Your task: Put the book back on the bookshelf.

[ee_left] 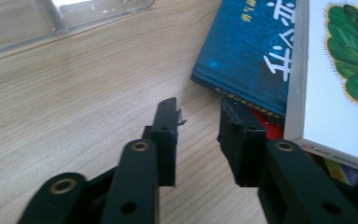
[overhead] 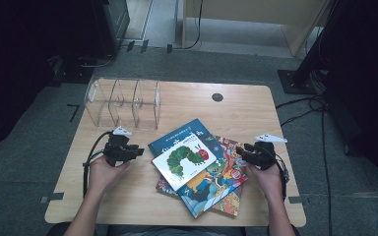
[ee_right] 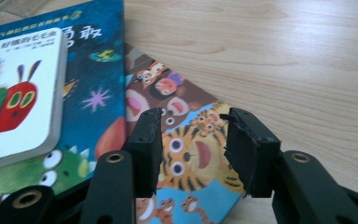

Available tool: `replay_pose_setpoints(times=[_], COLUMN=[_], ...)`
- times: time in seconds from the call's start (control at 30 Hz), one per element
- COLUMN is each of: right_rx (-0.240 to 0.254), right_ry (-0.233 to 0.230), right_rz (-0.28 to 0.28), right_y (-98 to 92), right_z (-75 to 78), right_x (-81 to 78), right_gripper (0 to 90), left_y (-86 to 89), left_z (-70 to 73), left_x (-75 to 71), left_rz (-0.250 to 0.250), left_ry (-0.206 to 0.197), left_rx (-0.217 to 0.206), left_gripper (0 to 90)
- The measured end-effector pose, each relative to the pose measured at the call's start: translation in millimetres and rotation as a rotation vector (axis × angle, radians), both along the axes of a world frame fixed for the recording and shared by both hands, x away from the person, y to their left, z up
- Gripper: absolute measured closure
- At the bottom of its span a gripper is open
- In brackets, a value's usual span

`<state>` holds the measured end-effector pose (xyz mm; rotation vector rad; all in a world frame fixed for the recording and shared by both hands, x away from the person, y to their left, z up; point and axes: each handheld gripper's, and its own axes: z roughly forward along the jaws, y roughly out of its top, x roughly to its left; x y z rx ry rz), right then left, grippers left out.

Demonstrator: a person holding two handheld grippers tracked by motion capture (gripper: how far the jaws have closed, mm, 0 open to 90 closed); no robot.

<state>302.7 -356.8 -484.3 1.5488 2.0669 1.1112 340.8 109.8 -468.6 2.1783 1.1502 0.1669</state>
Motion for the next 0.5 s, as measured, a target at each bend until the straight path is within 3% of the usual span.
replay_pose_setpoints(times=[0.17,0.33,0.5], right_rx=[0.006,0.007,0.033], right_ry=[-0.005,0.005,0.017], right_rz=[0.022,0.049,0.074], right_y=[5.5,11.5,17.1], right_z=[1.3,0.9,1.0], right_x=[-8.8,-14.7,-20.2], right_gripper=[61.0,63.6,71.0], left_y=[-6.3,-10.3,-16.3], left_z=[4.6,7.0,10.8], left_x=[0.5,1.3,4.0], left_rz=[-0.032,-0.058,-0.094], left_ry=[-0.004,-0.009,0.006], left_rx=[-0.017,-0.006,-0.044], left_gripper=[76.1,83.2,86.2])
